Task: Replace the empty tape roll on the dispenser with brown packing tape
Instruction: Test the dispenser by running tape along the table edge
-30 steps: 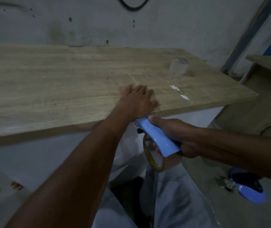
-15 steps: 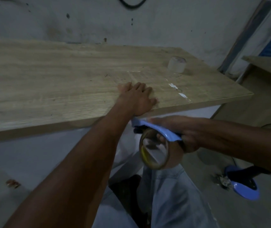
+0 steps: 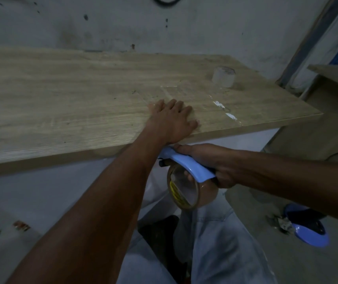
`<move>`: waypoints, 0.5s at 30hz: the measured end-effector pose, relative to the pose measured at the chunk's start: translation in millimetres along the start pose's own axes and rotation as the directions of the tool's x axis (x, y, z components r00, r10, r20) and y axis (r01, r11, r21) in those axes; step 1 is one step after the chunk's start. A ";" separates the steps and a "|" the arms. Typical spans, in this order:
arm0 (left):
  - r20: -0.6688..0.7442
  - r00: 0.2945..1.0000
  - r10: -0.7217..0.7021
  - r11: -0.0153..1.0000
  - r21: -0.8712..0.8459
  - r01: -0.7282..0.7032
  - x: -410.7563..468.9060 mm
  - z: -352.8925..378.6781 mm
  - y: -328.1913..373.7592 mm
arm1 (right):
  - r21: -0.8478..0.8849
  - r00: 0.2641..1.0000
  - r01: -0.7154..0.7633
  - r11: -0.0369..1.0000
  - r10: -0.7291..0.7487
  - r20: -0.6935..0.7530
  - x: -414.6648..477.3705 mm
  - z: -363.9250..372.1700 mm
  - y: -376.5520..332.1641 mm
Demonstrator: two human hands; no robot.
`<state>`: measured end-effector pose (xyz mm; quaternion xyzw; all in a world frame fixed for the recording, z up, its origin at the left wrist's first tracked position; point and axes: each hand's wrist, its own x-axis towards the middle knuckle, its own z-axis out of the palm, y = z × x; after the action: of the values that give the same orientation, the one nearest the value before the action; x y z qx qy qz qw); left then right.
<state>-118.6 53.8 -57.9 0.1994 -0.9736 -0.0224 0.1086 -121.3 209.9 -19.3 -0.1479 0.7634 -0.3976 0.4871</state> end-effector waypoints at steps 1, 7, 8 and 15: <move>0.003 1.000 0.001 1.000 0.004 -0.001 0.3 0.3 0.1 | -0.005 1.000 -0.016 1.000 0.016 0.003 0.2 0.0 0.1; -0.003 1.000 0.005 1.000 0.001 -0.005 1.1 1.4 -1.8 | 0.005 0.994 -0.090 0.996 0.089 0.058 -5.0 -3.1 0.9; -0.001 1.000 0.009 1.000 0.001 -0.009 1.2 1.5 -2.3 | 0.006 0.992 -0.106 0.994 0.105 0.071 -6.8 -4.6 0.6; -0.042 0.999 -0.031 0.999 -0.045 0.029 -0.4 0.6 -2.4 | 0.130 0.980 -0.168 0.977 0.151 0.128 -41.3 -33.7 -4.9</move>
<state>-117.5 51.7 -58.9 0.2122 -0.9672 -0.0412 0.1334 -131.3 247.7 17.3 -0.0745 0.7130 -0.4007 0.5705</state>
